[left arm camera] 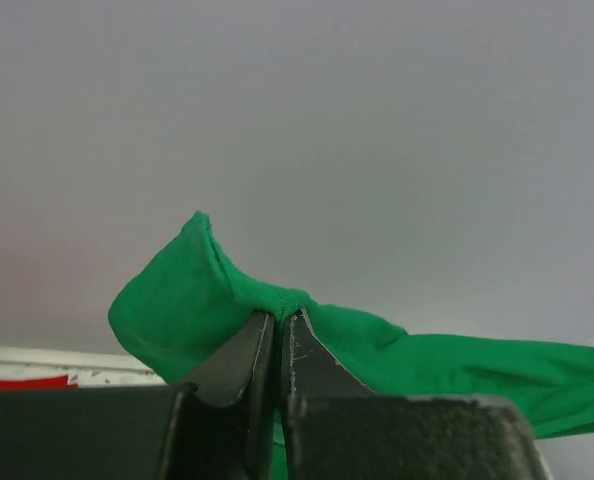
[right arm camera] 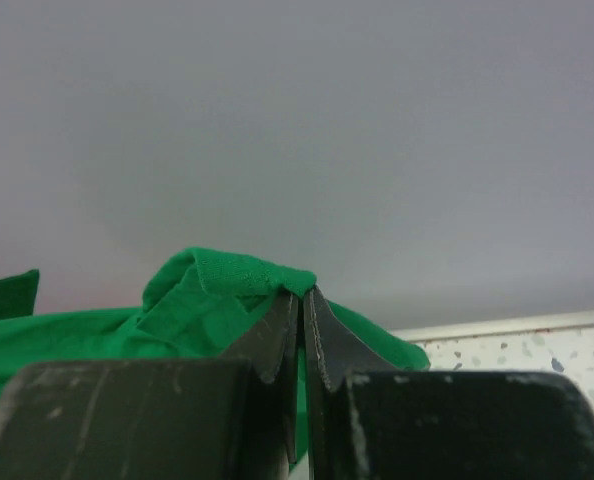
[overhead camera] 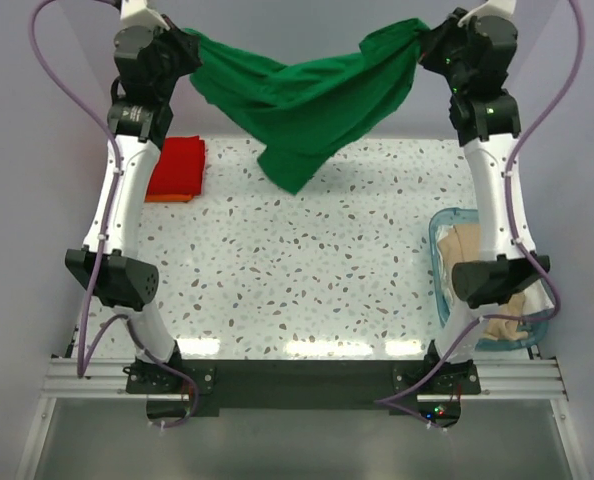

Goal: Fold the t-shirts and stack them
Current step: Flatten the tshirt out

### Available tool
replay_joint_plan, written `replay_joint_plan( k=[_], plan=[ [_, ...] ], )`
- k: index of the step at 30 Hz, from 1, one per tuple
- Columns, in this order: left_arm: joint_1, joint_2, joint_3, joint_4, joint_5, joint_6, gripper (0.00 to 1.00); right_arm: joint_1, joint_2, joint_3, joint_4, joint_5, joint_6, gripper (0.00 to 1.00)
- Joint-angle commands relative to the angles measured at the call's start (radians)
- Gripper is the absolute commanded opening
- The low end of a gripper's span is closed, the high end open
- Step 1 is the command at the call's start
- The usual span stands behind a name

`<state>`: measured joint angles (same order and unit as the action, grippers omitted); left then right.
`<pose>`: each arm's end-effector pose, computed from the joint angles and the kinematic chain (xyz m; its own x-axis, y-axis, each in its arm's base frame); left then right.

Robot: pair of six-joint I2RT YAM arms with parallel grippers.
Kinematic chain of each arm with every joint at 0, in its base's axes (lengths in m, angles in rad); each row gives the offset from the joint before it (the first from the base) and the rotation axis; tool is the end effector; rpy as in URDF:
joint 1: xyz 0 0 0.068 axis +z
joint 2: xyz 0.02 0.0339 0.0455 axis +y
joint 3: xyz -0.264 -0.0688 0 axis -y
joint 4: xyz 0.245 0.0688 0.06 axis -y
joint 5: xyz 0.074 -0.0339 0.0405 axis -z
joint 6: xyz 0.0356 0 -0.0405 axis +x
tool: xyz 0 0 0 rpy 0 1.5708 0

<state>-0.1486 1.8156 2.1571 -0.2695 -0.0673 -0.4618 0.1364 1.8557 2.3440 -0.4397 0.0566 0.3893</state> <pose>0.3999 -0.0574 0.5161 0.0274 -0.4536 -0.8908 0.1046 0.8875 -0.4487 0.3885 0.0513 0.5401 0.0142 0.3844 -0.9230 -0.0921 0.9197 0.3816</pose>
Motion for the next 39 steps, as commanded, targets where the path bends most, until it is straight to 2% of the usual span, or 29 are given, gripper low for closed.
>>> replay_joint_plan(
  k=[1, 5, 6, 8, 9, 11, 12, 13, 14, 15, 16, 17, 18, 19, 20, 21, 25, 30, 34, 36, 39],
  plan=[
    [0.058, -0.067, 0.011, 0.055, 0.130, -0.054, 0.00, -0.006, -0.206, -0.060, 0.150, -0.020, 0.011, 0.00],
    [0.112, -0.140, -0.187, 0.113, 0.193, -0.106, 0.00, -0.008, -0.353, -0.314, 0.185, -0.049, 0.028, 0.00],
    [0.128, -0.162, -0.225, 0.128, 0.205, -0.130, 0.00, -0.008, -0.380, -0.436, 0.194, -0.055, 0.034, 0.00],
    [0.141, -0.194, -0.342, 0.131, 0.231, -0.152, 0.00, -0.006, -0.478, -0.572, 0.197, -0.055, 0.060, 0.00],
    [0.147, -0.203, -0.382, 0.134, 0.236, -0.169, 0.00, -0.006, -0.518, -0.723, 0.214, -0.087, 0.068, 0.00],
    [0.149, -0.225, -0.503, 0.125, 0.245, -0.187, 0.00, -0.006, -0.588, -0.886, 0.223, -0.089, 0.107, 0.00],
    [0.149, -0.228, -0.543, 0.109, 0.244, -0.204, 0.00, -0.006, -0.668, -1.051, 0.239, -0.090, 0.124, 0.00],
    [0.149, -0.225, -0.609, 0.093, 0.242, -0.213, 0.02, -0.006, -0.703, -1.134, 0.254, -0.109, 0.137, 0.00],
    [0.171, -0.214, -0.638, 0.078, 0.257, -0.218, 0.10, -0.006, -0.740, -1.217, 0.269, -0.121, 0.167, 0.00],
    [0.173, -0.208, -0.667, 0.053, 0.268, -0.219, 0.32, -0.006, -0.795, -1.373, 0.306, -0.136, 0.178, 0.07],
    [0.173, -0.210, -0.740, 0.047, 0.270, -0.221, 0.42, -0.006, -0.820, -1.443, 0.324, -0.182, 0.187, 0.13],
    [0.173, -0.229, -0.790, 0.049, 0.264, -0.227, 0.55, -0.004, -0.842, -1.509, 0.337, -0.214, 0.201, 0.29],
    [0.173, -0.251, -0.848, 0.093, 0.262, -0.250, 0.61, -0.004, -0.858, -1.637, 0.379, -0.247, 0.210, 0.37],
    [0.173, -0.272, -0.967, 0.119, 0.262, -0.258, 0.66, -0.003, -0.890, -1.698, 0.404, -0.279, 0.226, 0.44],
    [0.173, -0.312, -1.015, 0.136, 0.244, -0.265, 0.68, -0.001, -0.906, -1.750, 0.418, -0.309, 0.256, 0.50],
    [0.173, -0.331, -1.060, 0.148, 0.235, -0.285, 0.70, 0.002, -0.924, -1.844, 0.461, -0.331, 0.269, 0.51],
    [0.172, -0.410, -1.266, 0.133, 0.169, -0.313, 0.72, 0.009, -1.019, -1.953, 0.443, -0.333, 0.296, 0.53],
    [0.158, -0.504, -1.437, 0.148, 0.072, -0.380, 0.72, 0.009, -1.031, -1.942, 0.409, -0.267, 0.290, 0.58],
    [0.100, -0.446, -1.458, 0.196, 0.070, -0.408, 0.67, 0.009, -0.919, -1.881, 0.433, -0.268, 0.258, 0.58],
    [0.074, -0.412, -1.430, 0.193, 0.070, -0.411, 0.61, 0.009, -0.868, -1.846, 0.435, -0.238, 0.244, 0.58],
    [0.001, -0.368, -1.401, 0.151, -0.020, -0.429, 0.56, 0.009, -0.814, -1.800, 0.411, -0.187, 0.212, 0.58]
  ],
)
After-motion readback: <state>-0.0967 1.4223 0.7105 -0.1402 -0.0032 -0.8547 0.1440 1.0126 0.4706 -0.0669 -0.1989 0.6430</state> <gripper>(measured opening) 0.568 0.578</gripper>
